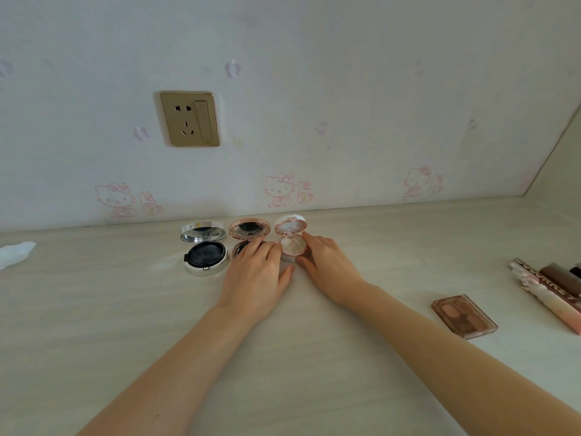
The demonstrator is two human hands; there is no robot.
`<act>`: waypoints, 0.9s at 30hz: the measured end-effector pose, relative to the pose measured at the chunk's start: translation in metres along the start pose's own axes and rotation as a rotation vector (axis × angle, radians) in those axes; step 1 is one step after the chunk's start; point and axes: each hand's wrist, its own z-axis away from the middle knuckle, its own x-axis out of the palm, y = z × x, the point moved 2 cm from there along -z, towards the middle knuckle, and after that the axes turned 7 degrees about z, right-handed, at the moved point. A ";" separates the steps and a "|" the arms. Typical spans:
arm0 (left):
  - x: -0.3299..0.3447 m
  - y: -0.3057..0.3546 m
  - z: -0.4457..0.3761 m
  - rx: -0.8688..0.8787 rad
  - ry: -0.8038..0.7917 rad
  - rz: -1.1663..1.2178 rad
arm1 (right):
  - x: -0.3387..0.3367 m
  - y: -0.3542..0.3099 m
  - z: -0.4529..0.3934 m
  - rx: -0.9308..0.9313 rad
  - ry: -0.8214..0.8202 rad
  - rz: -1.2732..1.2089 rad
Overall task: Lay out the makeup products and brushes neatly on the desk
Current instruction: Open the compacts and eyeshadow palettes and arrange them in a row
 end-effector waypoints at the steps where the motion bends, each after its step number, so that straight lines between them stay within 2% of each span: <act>1: 0.000 0.000 0.000 0.000 0.011 0.005 | 0.000 -0.001 0.001 -0.002 0.003 -0.001; 12: -0.001 -0.001 0.002 0.006 0.048 0.010 | -0.007 -0.003 0.007 0.002 0.047 -0.044; 18: -0.009 0.006 0.005 0.015 0.041 -0.004 | -0.025 -0.001 0.028 0.026 -0.037 0.079; 24: -0.017 0.034 0.012 0.080 0.067 0.054 | -0.057 0.016 0.063 0.076 -0.014 0.146; 27: -0.016 0.056 0.013 0.092 0.024 0.113 | -0.075 0.032 0.088 0.136 -0.011 0.162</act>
